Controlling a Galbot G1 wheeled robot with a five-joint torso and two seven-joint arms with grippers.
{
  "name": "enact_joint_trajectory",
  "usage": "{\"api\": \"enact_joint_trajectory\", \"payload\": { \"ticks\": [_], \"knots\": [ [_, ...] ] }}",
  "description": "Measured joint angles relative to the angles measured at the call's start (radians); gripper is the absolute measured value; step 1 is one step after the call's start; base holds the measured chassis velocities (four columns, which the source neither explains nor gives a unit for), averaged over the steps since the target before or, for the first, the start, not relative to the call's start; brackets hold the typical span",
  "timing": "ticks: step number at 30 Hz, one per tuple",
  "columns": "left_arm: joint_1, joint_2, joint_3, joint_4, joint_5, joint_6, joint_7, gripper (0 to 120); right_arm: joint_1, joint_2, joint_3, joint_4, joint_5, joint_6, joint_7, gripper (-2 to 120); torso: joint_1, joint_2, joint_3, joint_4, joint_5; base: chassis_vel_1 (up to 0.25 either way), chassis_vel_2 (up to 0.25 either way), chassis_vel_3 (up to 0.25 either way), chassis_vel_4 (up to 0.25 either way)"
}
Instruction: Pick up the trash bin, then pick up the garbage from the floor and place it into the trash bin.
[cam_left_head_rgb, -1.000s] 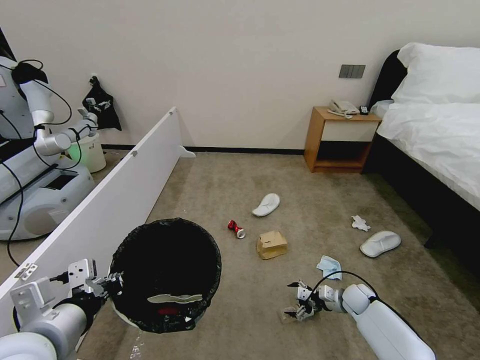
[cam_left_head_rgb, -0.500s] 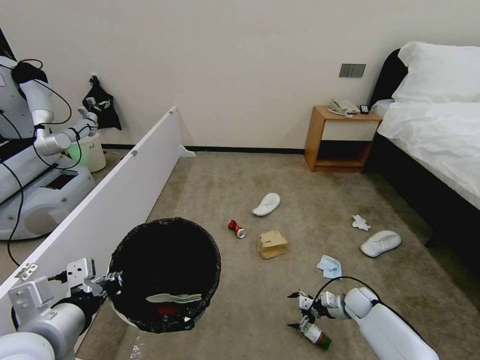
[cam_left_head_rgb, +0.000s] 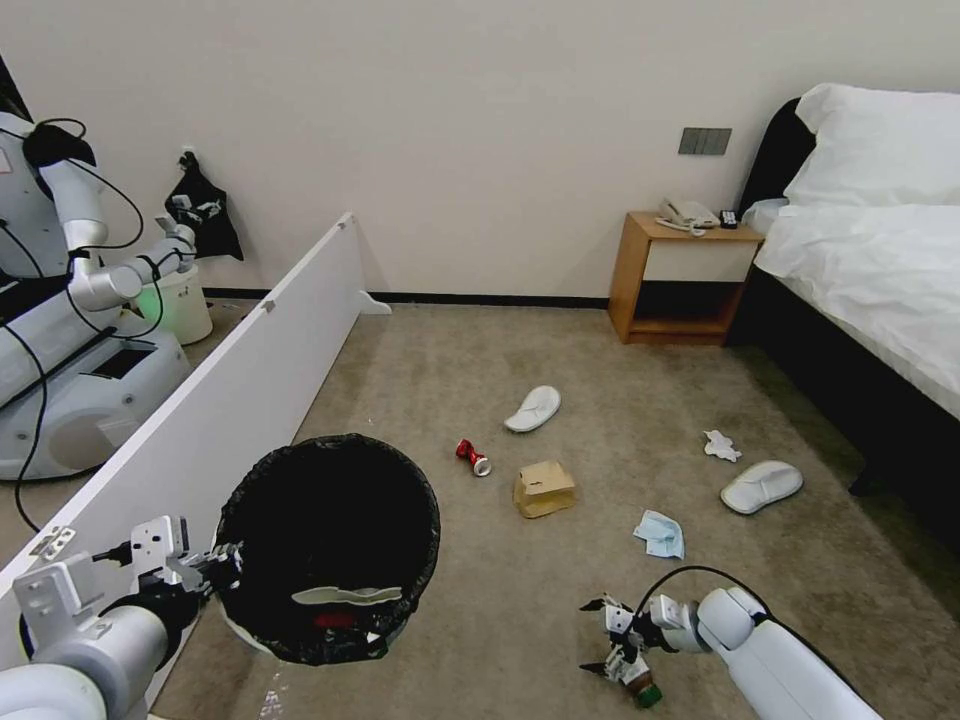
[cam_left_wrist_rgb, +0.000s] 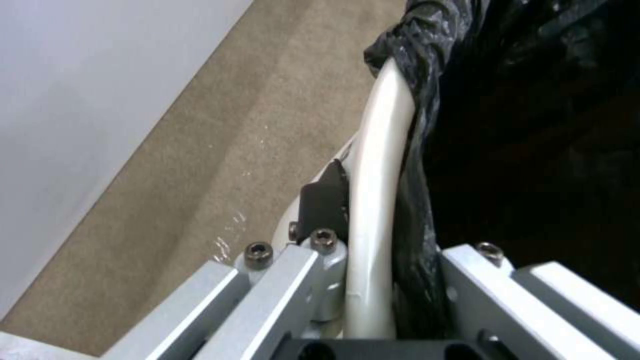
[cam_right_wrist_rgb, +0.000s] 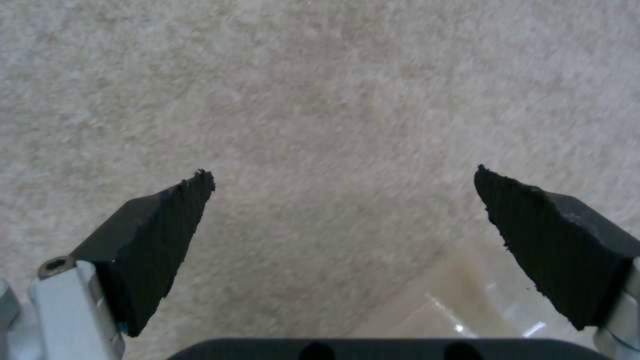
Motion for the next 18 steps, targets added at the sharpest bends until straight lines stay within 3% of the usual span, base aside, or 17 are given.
{"api": "enact_joint_trajectory", "payload": {
  "ticks": [8, 18],
  "knots": [
    [-0.003, 0.002, 0.005, 0.004, 0.0, 0.0, 0.0, 2, -0.046, -0.027, 0.015, 0.024, 0.114, -0.046, 0.022, 100, 0.0, 0.0, 0.0, -0.0003, -0.0001, 0.0, 0.0, 0.0, 0.0],
    [-0.006, 0.003, 0.008, 0.008, -0.002, 0.0, 0.002, 2, -0.119, -0.081, 0.08, 0.075, 0.23, -0.112, 0.175, 100, 0.0, 0.0, 0.0, -0.0003, -0.0001, 0.0, 0.0, 0.0, 0.0]
  ]
}}
